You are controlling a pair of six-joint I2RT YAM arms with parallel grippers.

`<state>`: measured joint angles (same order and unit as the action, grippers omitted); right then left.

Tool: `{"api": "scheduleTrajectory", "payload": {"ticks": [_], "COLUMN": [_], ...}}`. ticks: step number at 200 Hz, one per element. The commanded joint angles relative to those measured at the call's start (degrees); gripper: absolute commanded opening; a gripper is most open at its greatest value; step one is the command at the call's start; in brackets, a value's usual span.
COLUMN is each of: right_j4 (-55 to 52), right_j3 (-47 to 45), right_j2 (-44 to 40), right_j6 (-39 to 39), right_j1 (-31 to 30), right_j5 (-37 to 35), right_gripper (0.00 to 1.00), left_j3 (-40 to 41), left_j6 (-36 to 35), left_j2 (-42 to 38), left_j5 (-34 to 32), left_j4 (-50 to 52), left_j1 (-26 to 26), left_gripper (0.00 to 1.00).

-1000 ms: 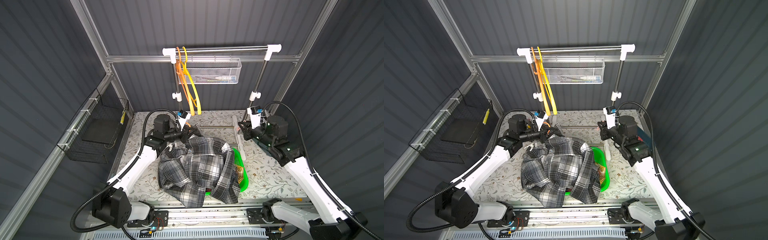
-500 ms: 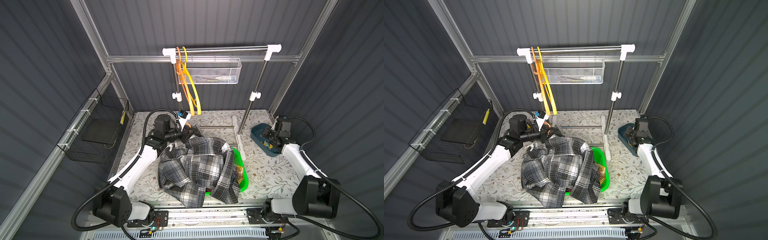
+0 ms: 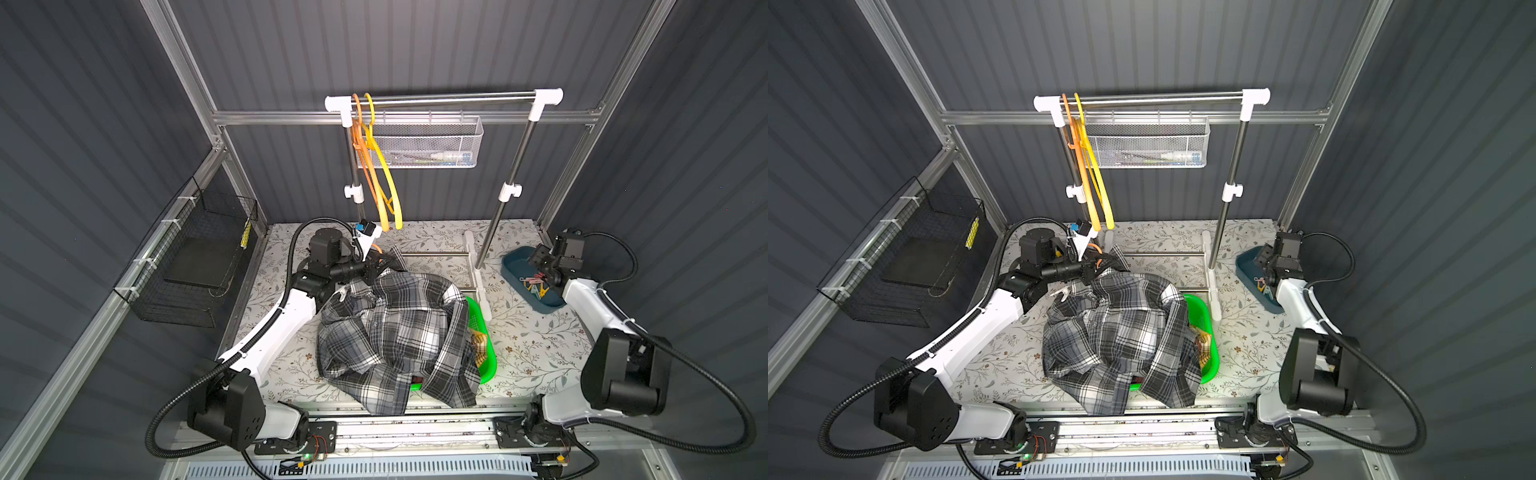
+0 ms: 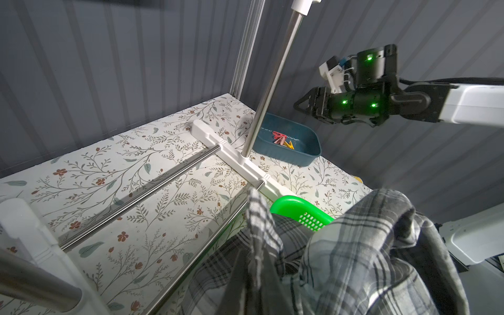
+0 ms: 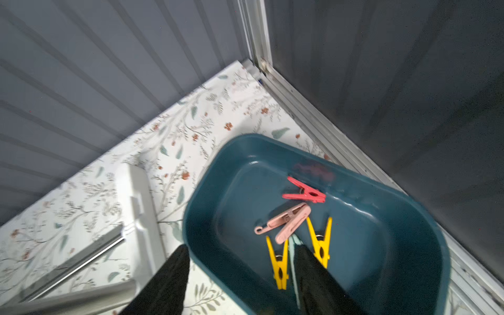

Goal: Remove the clothespins securing long-sleeve shirts to the hanger
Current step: Place the clamp in the storage box, then remove the clamp from the hanger.

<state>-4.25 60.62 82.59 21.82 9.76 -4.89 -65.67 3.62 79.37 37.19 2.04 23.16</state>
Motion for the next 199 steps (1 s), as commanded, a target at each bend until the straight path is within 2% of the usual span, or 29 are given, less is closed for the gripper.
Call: {"api": "scheduleTrajectory", "payload": {"ticks": [1,31,55,84,129,199], "right_j4": [0.8,-2.3,-11.9,-24.4,-36.4,-37.0], "right_j3": [-1.3,-2.2,1.7,10.2,22.1,27.2], "right_j2": [-6.5,-15.3,-18.1,-16.5,-7.0,3.0], "right_j6": [-2.0,-9.8,-20.7,-28.7,-37.1,-38.9], "right_j1": [-2.8,-11.3,-21.3,-28.6,-35.5,-43.5], "right_j5": [9.1,29.2,36.1,41.7,38.9,31.4], "right_gripper": [0.64,0.65,0.67,0.69,0.69,0.67], "left_j3": [-0.9,-1.0,-1.1,-1.7,-1.9,-2.4], "left_j6": [0.7,0.7,0.2,-0.7,-1.1,-0.9], "left_j2": [0.5,0.9,1.2,2.0,2.9,2.0], "left_j5": [1.2,1.5,1.9,3.2,4.4,5.2], "left_j4": [-1.7,-1.7,-1.6,-1.2,-1.2,-2.9], "left_j1": [-0.5,-0.5,-0.5,-0.5,-0.5,-0.5], "left_gripper": [0.0,0.0,0.0,0.0,0.0,0.0]}}
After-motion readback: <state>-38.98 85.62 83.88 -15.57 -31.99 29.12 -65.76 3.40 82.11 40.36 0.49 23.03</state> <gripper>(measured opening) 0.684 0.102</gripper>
